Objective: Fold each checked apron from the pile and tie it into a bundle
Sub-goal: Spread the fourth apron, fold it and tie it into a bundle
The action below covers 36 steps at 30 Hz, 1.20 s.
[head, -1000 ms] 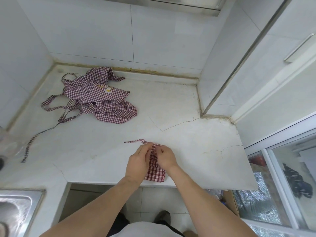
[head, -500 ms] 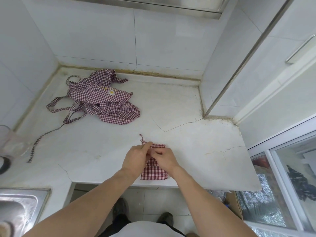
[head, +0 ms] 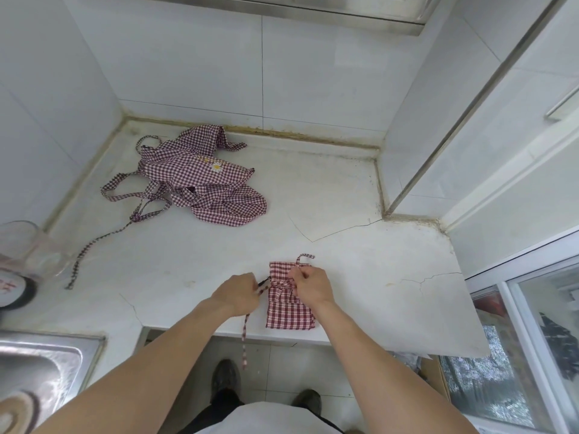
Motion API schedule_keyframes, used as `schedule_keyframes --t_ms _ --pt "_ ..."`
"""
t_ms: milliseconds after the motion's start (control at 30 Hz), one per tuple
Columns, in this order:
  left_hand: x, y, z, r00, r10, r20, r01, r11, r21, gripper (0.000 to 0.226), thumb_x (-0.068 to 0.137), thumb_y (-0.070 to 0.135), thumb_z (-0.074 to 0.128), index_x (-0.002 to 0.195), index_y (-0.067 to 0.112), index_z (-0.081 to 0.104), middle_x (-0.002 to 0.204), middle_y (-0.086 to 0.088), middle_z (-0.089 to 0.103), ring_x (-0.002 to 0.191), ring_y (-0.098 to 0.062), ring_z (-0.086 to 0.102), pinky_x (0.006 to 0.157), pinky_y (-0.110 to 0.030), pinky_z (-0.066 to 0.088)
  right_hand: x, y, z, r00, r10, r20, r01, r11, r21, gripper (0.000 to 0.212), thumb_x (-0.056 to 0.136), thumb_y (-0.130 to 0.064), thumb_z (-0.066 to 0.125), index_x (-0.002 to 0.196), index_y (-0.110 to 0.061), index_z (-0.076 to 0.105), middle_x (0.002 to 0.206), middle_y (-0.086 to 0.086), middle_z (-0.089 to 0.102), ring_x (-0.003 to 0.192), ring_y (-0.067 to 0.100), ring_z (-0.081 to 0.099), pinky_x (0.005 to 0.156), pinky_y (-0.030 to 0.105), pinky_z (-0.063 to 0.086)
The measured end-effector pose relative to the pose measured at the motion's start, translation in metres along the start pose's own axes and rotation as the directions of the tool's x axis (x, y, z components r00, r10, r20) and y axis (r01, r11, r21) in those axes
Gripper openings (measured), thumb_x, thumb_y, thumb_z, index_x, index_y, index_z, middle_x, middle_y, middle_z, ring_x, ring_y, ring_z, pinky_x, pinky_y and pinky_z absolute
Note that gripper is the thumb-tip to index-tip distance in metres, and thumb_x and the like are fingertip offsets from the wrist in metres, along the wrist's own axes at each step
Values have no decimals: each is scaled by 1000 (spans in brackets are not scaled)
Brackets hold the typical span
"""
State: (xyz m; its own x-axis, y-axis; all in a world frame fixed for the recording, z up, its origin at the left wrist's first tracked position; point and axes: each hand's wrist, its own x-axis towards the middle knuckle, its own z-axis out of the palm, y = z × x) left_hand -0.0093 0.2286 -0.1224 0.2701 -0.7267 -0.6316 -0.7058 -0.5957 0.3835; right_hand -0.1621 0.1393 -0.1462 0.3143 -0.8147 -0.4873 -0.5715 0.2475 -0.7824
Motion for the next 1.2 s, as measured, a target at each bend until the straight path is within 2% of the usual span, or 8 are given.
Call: schedule_keyframes --t_ms 100,233,433,600,800,933,1033,1200 --pt "1 14 7 986 152 -75 -167 950 -264 34 92 20 62 123 20 50 110 0 61 93 -16 60 74 -22 48 -1 -4 2 999 -27 30 29 997 -72 32 102 -30 52 85 -13 73 83 9 73 76 30 68 80 45 57" --pt "7 8 27 950 250 -188 -284 941 -185 49 83 22 76 127 18 54 117 -1 60 98 -15 56 80 -20 40 -4 -10 -1 990 -96 100 106 990 -97 33 103 -31 48 99 -8 73 91 10 74 71 23 68 68 36 54" --pt "8 4 42 914 92 -396 -176 968 -181 37 80 39 81 93 10 62 94 3 52 82 -16 55 70 -25 41 -6 -7 2 972 -116 204 135 988 -81 30 104 -28 48 104 -10 72 99 6 73 67 8 63 76 30 55" --pt "4 4 50 933 -4 -361 -39 993 -112 52 84 59 68 61 16 48 62 3 53 58 -14 50 54 -27 39 -5 1 2 981 -52 187 69 994 -85 33 102 -29 54 101 0 71 83 3 71 64 8 62 59 18 48" --pt "4 8 49 868 146 -474 -156 988 18 45 90 52 64 119 19 56 112 3 60 89 -19 65 70 -30 49 -3 0 -4 988 -9 155 14 1000 -26 26 102 -26 54 98 -6 70 63 0 62 40 -3 50 44 11 37" --pt "4 7 52 789 334 -516 -194 932 306 33 86 49 71 103 21 68 77 1 72 63 -20 68 53 -27 44 -1 -2 -6 992 7 128 -12 999 38 22 102 -25 54 90 -13 68 73 7 68 53 8 61 54 21 47" --pt "5 0 57 758 375 -534 -155 898 411 28 69 47 87 78 24 72 42 5 54 32 -15 50 39 -19 28 0 0 -11 995 72 73 -86 973 216 20 102 -18 55 90 -8 66 83 12 69 58 17 67 49 23 49" --pt "8 12 57 710 426 -561 -244 896 371 29 70 27 88 89 17 70 60 2 60 41 -17 54 40 -21 32 -3 0 -9 996 51 67 -63 980 187 23 101 -19 56 84 -7 66 78 9 67 55 14 63 49 25 49"
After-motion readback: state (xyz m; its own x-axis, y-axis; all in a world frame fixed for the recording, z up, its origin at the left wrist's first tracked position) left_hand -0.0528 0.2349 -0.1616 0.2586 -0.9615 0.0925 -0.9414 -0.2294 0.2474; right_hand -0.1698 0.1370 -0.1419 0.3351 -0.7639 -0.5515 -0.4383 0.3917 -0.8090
